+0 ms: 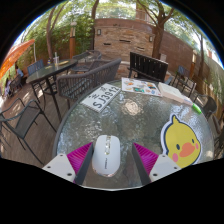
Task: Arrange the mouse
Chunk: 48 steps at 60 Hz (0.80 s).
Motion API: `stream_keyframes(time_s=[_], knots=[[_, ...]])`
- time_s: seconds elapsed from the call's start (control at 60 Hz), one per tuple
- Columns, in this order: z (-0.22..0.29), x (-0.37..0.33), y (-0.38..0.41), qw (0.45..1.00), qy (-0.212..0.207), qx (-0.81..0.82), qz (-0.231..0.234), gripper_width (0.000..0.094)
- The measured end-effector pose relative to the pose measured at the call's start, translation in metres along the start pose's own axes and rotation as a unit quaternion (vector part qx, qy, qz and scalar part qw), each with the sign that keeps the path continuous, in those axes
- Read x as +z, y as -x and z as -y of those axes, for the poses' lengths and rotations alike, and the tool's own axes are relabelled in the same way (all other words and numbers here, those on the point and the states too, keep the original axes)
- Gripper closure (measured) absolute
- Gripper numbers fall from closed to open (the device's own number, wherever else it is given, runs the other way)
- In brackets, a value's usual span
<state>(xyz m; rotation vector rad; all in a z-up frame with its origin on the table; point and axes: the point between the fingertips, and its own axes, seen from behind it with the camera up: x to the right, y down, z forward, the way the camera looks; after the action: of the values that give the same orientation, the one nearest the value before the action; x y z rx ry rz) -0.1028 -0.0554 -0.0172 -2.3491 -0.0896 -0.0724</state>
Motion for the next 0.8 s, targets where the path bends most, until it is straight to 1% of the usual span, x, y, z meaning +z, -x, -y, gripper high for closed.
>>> stream_keyframes(time_s=[0.1, 0.15, 0.167, 0.233, 0.333, 0.4, 0.467, 0.55, 0.65, 0.7, 0.75, 0.8], knots=[[-0.001, 0.001, 0.008, 1.0, 0.003, 0.017, 0.016, 0.0295], [-0.001, 0.003, 0.013, 1.0, 0.002, 0.017, 0.024, 0.0421], [-0.001, 0.003, 0.015, 1.0, 0.002, 0.018, 0.025, 0.0439], [-0.001, 0.001, 0.014, 1.0, 0.005, 0.024, 0.014, 0.0467], [-0.001, 0.001, 0.015, 0.999, 0.012, 0.033, 0.009, 0.0542], [0.001, -0.002, 0.019, 0.999, 0.018, 0.041, 0.024, 0.0575], [0.014, -0.011, 0.017, 0.999, 0.008, 0.042, 0.034, 0.0592], [0.053, -0.038, 0.015, 0.996, -0.034, 0.043, 0.065, 0.0592], [0.125, -0.086, -0.009, 0.988, -0.105, 0.059, 0.098, 0.0592], [0.165, -0.109, -0.033, 0.982, -0.142, 0.068, 0.103, 0.0592], [0.191, -0.129, -0.061, 0.977, -0.171, 0.072, 0.102, 0.059], [0.21, -0.137, -0.098, 0.973, -0.199, 0.075, 0.092, 0.0592]])
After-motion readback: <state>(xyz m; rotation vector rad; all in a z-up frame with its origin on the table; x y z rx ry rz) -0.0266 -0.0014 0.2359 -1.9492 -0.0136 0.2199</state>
